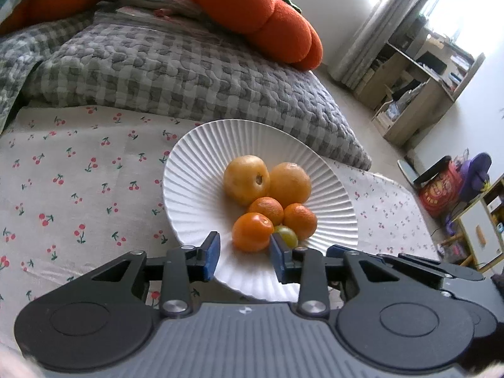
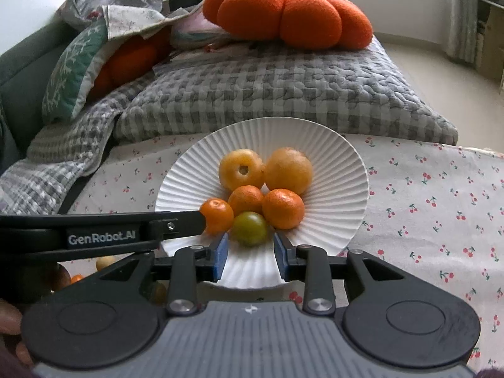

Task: Organize fruits
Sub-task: 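Open both tools over the plate and lift them away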

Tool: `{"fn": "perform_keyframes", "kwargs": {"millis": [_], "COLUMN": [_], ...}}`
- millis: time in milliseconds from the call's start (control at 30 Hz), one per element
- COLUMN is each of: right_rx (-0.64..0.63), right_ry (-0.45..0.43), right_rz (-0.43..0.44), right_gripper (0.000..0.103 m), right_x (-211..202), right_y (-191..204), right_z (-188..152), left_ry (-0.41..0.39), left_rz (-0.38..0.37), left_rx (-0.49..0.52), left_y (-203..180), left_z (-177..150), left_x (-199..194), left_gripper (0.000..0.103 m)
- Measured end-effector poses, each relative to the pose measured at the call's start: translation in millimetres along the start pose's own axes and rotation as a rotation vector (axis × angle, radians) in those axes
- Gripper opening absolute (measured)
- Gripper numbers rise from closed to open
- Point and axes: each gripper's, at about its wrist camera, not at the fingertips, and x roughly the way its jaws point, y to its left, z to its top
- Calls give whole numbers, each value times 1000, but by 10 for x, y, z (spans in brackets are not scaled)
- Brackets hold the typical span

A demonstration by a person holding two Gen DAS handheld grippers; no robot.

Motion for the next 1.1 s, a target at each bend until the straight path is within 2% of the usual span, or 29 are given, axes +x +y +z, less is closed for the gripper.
{"fn": "perform_keyframes", "kwargs": {"millis": [133,200,433,533,600,733,933,1100], "right_rx": [38,55,49,28,15,-5,-147,-176], "right_ry": [-12,-15,-32,-34,-40,-55,-130,-172], "right_rz": [-6,-13,-20,-45,-58,-53,-85,-64], "right_gripper": [33,38,45,48,55,61,69,73], "right_x": [-90,-134,-267,-308,-347,-452,-697,-890], "right_y": [-36,-39,43,77,96,146,357,434], "right_z": [14,21,3,-18,-34,-68,-181,-240], "left_ry": [2,-4,-20,-20,-27,-58,-73,-115], "left_rz": [-13,-15,23,51,71,103,137,150], "left_rx": [-31,-30,-1,-2,3,27,57,111], "left_y": [35,20,-85,-104,-103,-123,-177,-261], "left_z": [1,-1,-45,-85,-111,-126,-212,-296], "left_x": [-80,-129,-255,-296,-336,-445,-652,-880], "left_gripper": [24,24,30,36,41,50,58,66]}}
